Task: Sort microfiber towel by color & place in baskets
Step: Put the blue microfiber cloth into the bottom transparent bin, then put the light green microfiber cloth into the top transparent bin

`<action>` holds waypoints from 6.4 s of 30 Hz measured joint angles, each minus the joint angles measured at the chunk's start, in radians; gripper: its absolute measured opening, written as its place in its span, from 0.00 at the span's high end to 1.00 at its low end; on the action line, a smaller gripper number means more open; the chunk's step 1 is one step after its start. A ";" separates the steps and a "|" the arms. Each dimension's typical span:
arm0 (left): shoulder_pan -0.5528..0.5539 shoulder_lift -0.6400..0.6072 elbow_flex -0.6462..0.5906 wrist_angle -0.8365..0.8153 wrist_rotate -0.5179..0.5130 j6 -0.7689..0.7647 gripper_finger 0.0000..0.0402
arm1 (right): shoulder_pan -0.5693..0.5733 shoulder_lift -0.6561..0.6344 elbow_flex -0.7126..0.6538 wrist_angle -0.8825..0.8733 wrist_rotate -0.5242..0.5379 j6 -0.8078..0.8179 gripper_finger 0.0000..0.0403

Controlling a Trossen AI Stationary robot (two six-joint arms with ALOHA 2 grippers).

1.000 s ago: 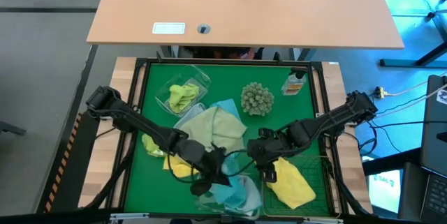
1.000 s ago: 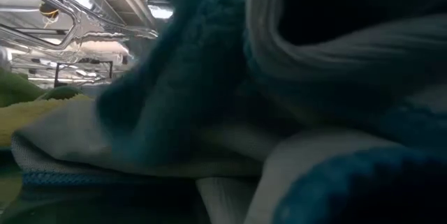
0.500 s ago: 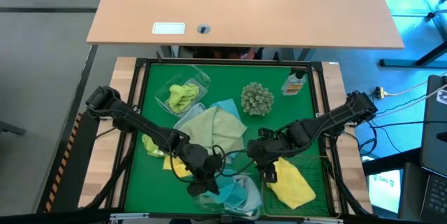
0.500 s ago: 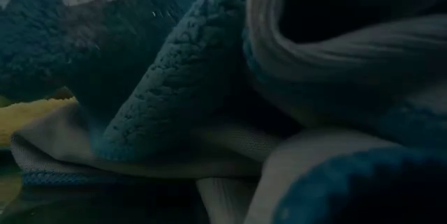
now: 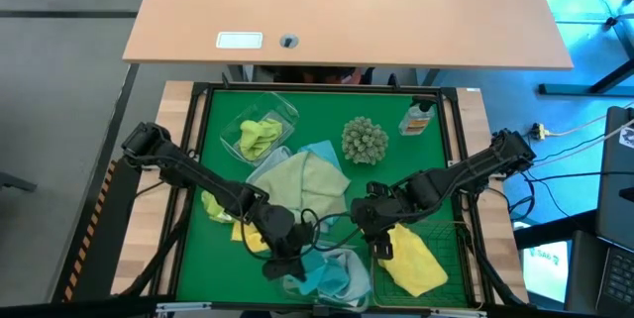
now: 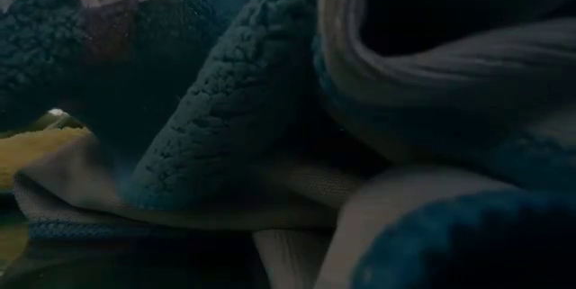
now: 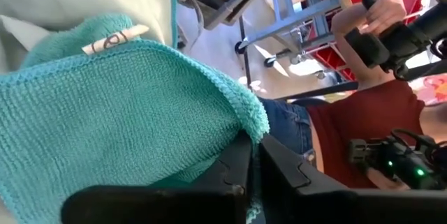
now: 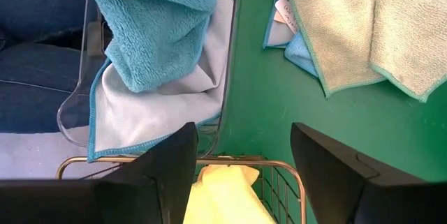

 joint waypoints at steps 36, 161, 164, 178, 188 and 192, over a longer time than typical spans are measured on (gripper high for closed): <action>0.121 -0.016 -0.001 -0.101 0.280 0.030 0.77 | 0.000 0.000 0.000 0.004 0.000 0.000 0.43; 0.281 -0.139 -0.255 -0.653 -0.535 0.703 0.99 | 0.000 0.000 0.000 0.054 0.056 0.000 0.43; 0.280 -0.163 -0.215 -0.666 -0.542 0.709 0.99 | 0.000 0.000 0.000 0.054 0.056 0.000 0.43; 0.316 -0.312 -0.021 -0.707 -0.586 0.760 1.00 | 0.000 0.000 0.000 0.064 0.056 0.000 0.43; 0.371 -0.478 0.110 -0.711 -0.646 0.765 1.00 | 0.000 0.000 0.000 0.077 0.056 -0.004 0.43; 0.392 -0.526 0.177 -0.702 -0.685 0.807 1.00 | 0.000 0.000 0.000 0.077 0.056 -0.004 0.43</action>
